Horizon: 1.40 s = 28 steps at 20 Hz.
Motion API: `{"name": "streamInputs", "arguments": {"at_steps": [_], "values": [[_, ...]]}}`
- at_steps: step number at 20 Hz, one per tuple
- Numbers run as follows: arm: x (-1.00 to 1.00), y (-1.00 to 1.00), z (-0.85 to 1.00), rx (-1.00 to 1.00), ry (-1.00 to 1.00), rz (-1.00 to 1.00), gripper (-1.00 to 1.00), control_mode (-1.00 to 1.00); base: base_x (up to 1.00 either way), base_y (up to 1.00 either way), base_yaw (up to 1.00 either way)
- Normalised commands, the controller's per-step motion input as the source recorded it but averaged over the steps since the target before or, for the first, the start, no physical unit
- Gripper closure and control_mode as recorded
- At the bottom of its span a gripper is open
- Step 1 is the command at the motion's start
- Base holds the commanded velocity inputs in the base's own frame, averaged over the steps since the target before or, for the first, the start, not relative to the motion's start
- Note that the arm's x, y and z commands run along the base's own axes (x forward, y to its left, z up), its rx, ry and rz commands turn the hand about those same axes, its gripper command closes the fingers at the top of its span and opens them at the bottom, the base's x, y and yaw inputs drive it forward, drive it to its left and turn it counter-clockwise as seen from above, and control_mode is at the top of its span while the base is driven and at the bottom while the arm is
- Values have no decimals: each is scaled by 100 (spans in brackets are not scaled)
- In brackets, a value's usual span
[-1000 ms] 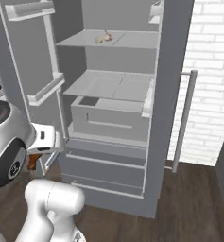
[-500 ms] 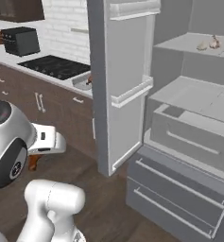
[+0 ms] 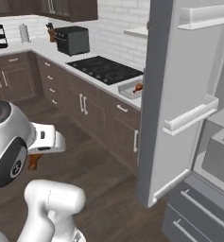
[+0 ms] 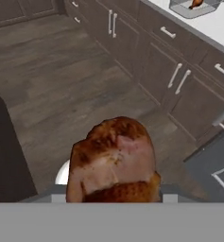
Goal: Place one garlic and one chicken drumstick in each tupperware on the nearby counter, to pack two identical lunches.
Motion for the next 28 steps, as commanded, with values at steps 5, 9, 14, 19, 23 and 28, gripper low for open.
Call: {"name": "streamInputs", "arguments": {"at_steps": [5,9,14,19,23,28], "values": [[0,0,0,0,0,0,100,100,100,6,-33],[0,0,0,0,0,0,100,100,100,48,-31],[0,0,0,0,0,0,100,100,100,95,-24],[0,0,0,0,0,0,100,100,100,93,3],[0,0,0,0,0,0,100,100,100,46,51],[0,0,0,0,0,0,100,100,100,24,58]]}}
